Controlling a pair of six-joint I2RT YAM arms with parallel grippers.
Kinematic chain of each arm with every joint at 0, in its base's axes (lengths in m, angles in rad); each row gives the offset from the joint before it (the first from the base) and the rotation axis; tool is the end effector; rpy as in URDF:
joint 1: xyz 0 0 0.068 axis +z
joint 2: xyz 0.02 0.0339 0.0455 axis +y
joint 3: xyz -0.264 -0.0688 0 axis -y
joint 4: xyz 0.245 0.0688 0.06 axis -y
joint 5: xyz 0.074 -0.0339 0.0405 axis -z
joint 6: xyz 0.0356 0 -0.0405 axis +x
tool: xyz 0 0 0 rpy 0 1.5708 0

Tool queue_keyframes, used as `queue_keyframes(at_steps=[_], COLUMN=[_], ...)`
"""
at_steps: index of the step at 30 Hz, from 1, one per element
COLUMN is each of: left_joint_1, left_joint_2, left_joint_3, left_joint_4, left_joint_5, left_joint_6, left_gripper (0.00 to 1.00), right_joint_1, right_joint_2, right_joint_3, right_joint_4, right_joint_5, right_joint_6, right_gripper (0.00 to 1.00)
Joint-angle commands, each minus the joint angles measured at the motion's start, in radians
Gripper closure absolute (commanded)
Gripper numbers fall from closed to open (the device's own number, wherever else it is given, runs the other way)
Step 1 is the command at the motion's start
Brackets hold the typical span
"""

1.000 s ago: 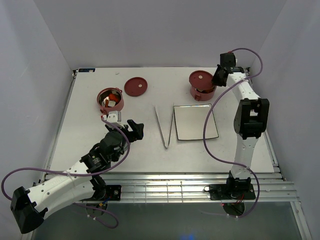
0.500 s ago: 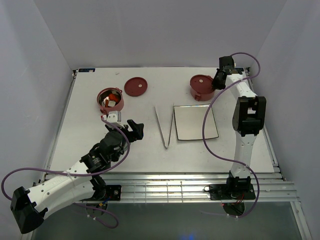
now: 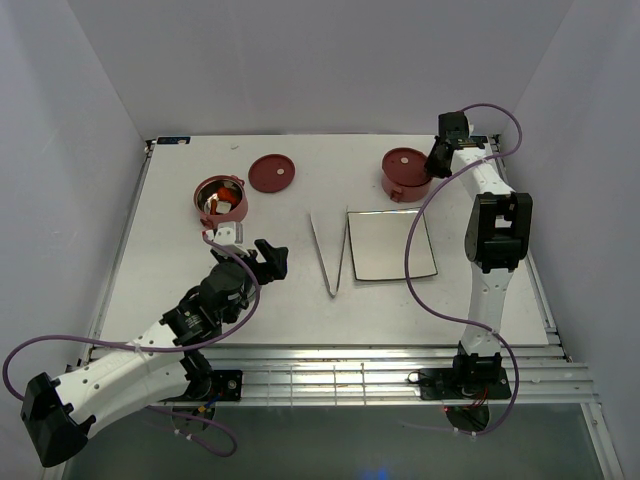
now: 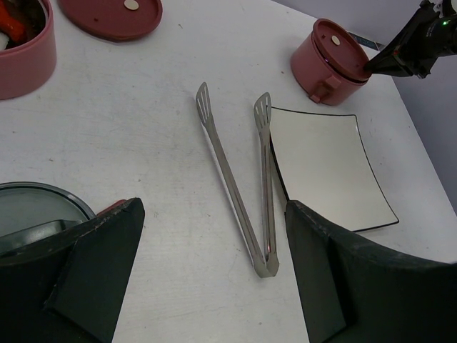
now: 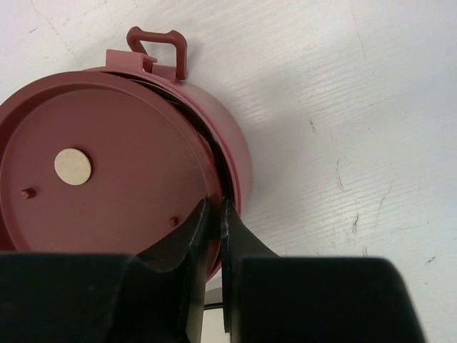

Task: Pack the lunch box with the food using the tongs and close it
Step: Close the box lid on the packing box.

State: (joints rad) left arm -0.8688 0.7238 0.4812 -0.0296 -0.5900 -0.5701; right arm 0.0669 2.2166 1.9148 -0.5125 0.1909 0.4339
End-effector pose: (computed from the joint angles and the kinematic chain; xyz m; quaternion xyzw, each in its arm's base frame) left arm 0.1276 -0.1202 0.2599 -0.0604 0.7798 -0.2070 0.5877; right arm 0.5048 0.0270 0.2296 0.2034 0.9031 0.0053 0.3781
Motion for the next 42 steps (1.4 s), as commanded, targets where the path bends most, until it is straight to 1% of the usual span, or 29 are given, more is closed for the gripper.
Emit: queue_keyframes(at_steps=[1,13,17,21,28,29,30,33,39,42], left_joint_1=[-0.001,-0.001,-0.001,-0.001,-0.001,-0.001,-0.001,-0.001,-0.001,-0.001], left_joint_2=[0.005,-0.001,0.000,0.005,-0.006,-0.009,-0.009,-0.006,-0.012,-0.015], left_joint_3=[0.003,0.002,0.000,0.002,-0.003,-0.003,-0.004,-0.001,-0.004,-0.006], left_joint_4=[0.008,0.008,0.008,0.008,0.010,0.010,0.010,0.010,0.010,0.010], left_joint_5=[0.015,0.006,0.002,0.006,0.002,0.002,0.004,0.006,0.006,0.007], left_joint_6=[-0.008,-0.008,-0.008,-0.010,-0.010,-0.010,-0.010,-0.010,-0.010,-0.011], left_gripper=[0.10,0.10,0.10,0.10,0.10,0.10,0.10,0.10,0.10,0.10], right_joint_1=[-0.010,-0.015,-0.015,-0.015,-0.015,-0.016,-0.016,-0.016,-0.016,-0.015], right_joint_2=[-0.017,-0.012,-0.017,-0.012,-0.026,-0.031,-0.034,-0.047,-0.101,-0.133], right_joint_3=[0.027,0.029,0.010,0.012,-0.019,-0.023,-0.028,-0.039,-0.051,-0.046], right_joint_4=[0.040,0.052,0.057,0.058,0.063,0.065,0.063,0.058,0.023,0.014], right_joint_5=[0.041,0.033,0.059,0.036,0.030,0.018,0.016,0.019,0.054,0.068], right_joint_6=[-0.004,0.005,-0.003,-0.015,-0.015,-0.018,-0.018,-0.015,-0.021,-0.035], right_gripper=[0.92,0.92,0.91,0.85,0.79,0.77,0.71,0.65,0.64,0.66])
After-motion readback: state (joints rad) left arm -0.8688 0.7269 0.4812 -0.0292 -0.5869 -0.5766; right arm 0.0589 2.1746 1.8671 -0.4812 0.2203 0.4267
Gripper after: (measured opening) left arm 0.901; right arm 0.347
